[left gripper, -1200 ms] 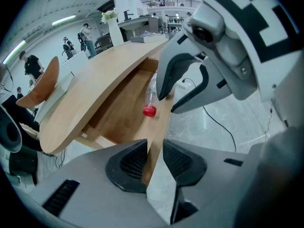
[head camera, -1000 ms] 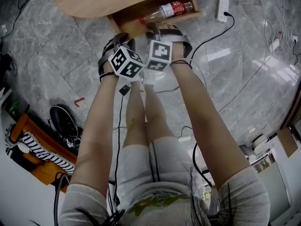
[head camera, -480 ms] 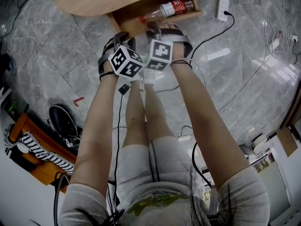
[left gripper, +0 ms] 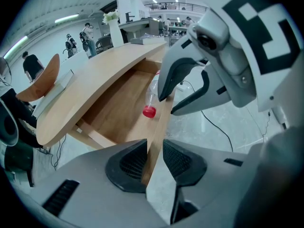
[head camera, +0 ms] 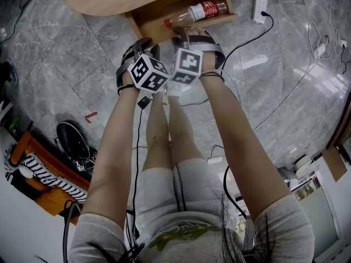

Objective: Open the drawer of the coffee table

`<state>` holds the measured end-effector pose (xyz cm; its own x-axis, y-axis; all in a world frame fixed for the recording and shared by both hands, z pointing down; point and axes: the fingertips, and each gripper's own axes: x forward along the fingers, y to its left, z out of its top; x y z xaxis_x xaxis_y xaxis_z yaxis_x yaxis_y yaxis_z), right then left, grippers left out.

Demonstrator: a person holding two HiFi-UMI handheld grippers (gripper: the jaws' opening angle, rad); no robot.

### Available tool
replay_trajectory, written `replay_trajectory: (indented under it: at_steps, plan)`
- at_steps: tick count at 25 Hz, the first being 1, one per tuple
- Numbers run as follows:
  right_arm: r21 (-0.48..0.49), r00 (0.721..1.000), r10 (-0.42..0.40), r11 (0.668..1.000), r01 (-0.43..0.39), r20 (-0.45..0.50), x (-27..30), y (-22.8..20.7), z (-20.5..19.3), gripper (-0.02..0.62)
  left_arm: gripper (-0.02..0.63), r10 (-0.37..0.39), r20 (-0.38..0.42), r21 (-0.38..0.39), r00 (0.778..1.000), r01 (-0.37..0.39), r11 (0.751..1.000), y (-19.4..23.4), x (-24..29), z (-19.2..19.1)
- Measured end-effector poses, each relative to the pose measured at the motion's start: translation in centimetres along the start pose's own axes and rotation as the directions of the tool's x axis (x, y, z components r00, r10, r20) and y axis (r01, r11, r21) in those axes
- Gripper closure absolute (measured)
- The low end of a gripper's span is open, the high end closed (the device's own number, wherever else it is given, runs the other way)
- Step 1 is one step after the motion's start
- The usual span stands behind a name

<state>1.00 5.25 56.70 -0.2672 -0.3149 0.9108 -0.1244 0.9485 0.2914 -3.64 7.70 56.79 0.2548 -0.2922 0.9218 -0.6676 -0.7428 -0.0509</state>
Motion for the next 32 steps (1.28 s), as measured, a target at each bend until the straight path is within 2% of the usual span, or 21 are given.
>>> replay_trajectory:
  at_steps: [14, 27, 32]
  plan:
    - [-0.02, 1.0, -0.009, 1.0, 0.008, -0.006, -0.2, 1.1, -0.5, 0.491, 0.499, -0.009, 0.008, -0.023, 1.0, 0.009, 1.0, -1.1, 0.0, -0.5]
    - [0.0, 1.0, -0.02, 1.0, 0.02, -0.024, -0.4, 1.7, -0.8, 0.491, 0.499, -0.015, 0.013, -0.026, 1.0, 0.015, 1.0, -1.7, 0.0, -0.8]
    - [0.004, 0.999, 0.0, 1.0, 0.0, -0.032, -0.5, 3.0, -1.2, 0.491, 0.5, -0.042, -0.012, 0.013, 0.999, 0.042, 0.999, -2.9, 0.2, -1.6]
